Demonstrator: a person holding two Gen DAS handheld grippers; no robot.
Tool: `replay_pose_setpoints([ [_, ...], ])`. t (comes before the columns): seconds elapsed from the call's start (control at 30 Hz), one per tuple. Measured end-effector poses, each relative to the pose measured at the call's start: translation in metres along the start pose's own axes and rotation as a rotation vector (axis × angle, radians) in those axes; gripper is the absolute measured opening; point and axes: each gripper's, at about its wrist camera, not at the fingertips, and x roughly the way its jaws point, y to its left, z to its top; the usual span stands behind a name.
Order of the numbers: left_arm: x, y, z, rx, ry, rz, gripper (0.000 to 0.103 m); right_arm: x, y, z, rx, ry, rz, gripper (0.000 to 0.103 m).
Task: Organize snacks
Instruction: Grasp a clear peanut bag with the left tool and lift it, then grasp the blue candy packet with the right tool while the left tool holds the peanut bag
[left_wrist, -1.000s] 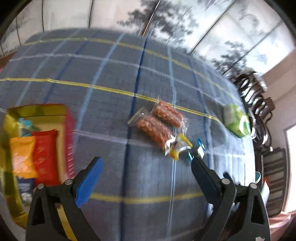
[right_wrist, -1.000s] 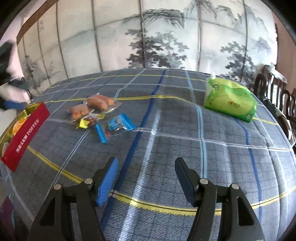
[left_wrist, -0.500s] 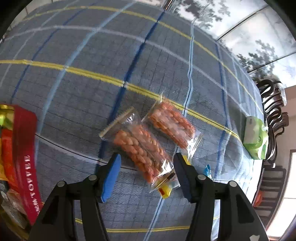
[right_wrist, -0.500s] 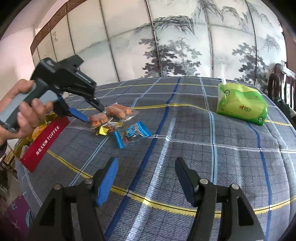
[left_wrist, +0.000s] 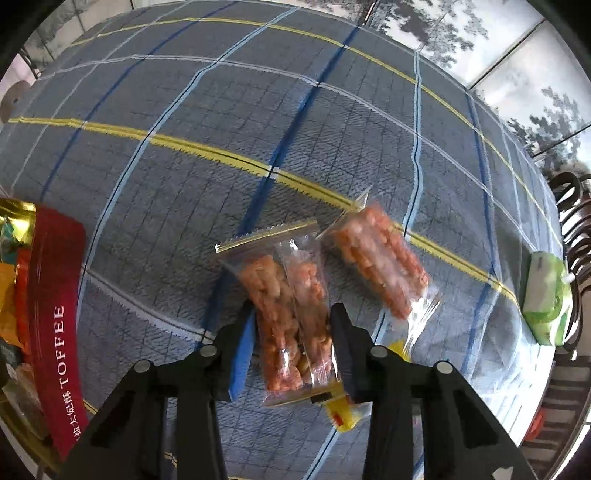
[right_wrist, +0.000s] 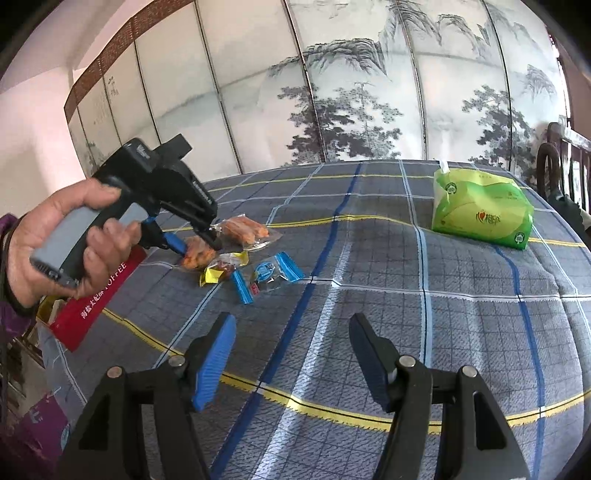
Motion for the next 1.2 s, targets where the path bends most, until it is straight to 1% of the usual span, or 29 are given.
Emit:
replay_pose_setpoints([
  [0.03, -0.003, 0.004, -0.005, 0.008, -0.009, 0.003, 0.035, 0.000, 0.000, 0.000, 0.002, 0.001, 0.000, 0.065],
  [0.1, -0.014, 0.013, -0.023, 0.059, -0.063, 0.016, 0.034, 0.001, -0.002, 0.000, 0.009, 0.004, -0.007, 0.065],
  [0.17, -0.027, 0.022, -0.039, 0.103, -0.101, 0.002, 0.034, 0.002, -0.003, 0.001, 0.014, 0.010, -0.008, 0.066],
  [0.23, -0.039, 0.034, -0.055, 0.129, -0.112, -0.046, 0.034, 0.003, -0.005, 0.002, 0.020, 0.014, -0.011, 0.065],
  [0.33, -0.057, 0.049, -0.076, 0.177, -0.130, -0.091, 0.034, 0.005, -0.005, 0.002, 0.019, 0.026, -0.013, 0.065],
  [0.43, -0.068, 0.058, -0.091, 0.203, -0.129, -0.128, 0.034, 0.007, -0.003, 0.003, 0.004, 0.040, -0.008, 0.065],
  [0.5, -0.074, 0.064, -0.099, 0.210, -0.124, -0.159, 0.034, 0.010, 0.000, 0.003, -0.012, 0.061, -0.007, 0.065],
  [0.57, -0.079, 0.066, -0.107, 0.225, -0.133, -0.166, 0.034, 0.015, 0.004, 0.003, -0.023, 0.099, -0.021, 0.065],
  [0.63, -0.084, 0.067, -0.114, 0.249, -0.143, -0.169, 0.034, 0.018, 0.009, 0.005, -0.011, 0.120, -0.025, 0.056],
  [0.67, -0.086, 0.069, -0.116, 0.258, -0.144, -0.173, 0.034, 0.020, 0.011, 0.008, 0.020, 0.131, -0.012, 0.050],
  [0.77, -0.093, 0.079, -0.123, 0.260, -0.144, -0.186, 0.034, 0.029, 0.019, 0.020, 0.117, 0.139, 0.032, 0.050],
  [0.83, -0.096, 0.086, -0.124, 0.252, -0.150, -0.190, 0.034, 0.039, 0.025, 0.029, 0.148, 0.151, 0.036, 0.047],
  [0.87, -0.099, 0.090, -0.123, 0.245, -0.153, -0.196, 0.035, 0.046, 0.029, 0.034, 0.154, 0.163, 0.023, 0.040],
  [0.9, -0.100, 0.093, -0.122, 0.242, -0.155, -0.199, 0.035, 0.055, 0.032, 0.038, 0.152, 0.176, -0.017, 0.035],
  [0.93, -0.101, 0.096, -0.121, 0.237, -0.157, -0.201, 0.035, 0.063, 0.032, 0.041, 0.158, 0.190, -0.046, 0.033],
  [0.97, -0.103, 0.098, -0.119, 0.234, -0.161, -0.204, 0.035, 0.068, 0.031, 0.043, 0.171, 0.198, -0.054, 0.027],
  [1.0, -0.105, 0.101, -0.118, 0.232, -0.166, -0.208, 0.035, 0.075, 0.027, 0.044, 0.202, 0.212, -0.057, 0.024],
  [1.1, -0.109, 0.106, -0.117, 0.234, -0.178, -0.213, 0.035, 0.087, 0.021, 0.047, 0.277, 0.223, -0.030, 0.024],
  [1.17, -0.110, 0.108, -0.116, 0.237, -0.182, -0.221, 0.035, 0.094, 0.020, 0.048, 0.305, 0.235, -0.067, 0.024],
  [1.2, -0.110, 0.109, -0.115, 0.239, -0.181, -0.224, 0.035, 0.096, 0.019, 0.049, 0.323, 0.239, -0.069, 0.024],
])
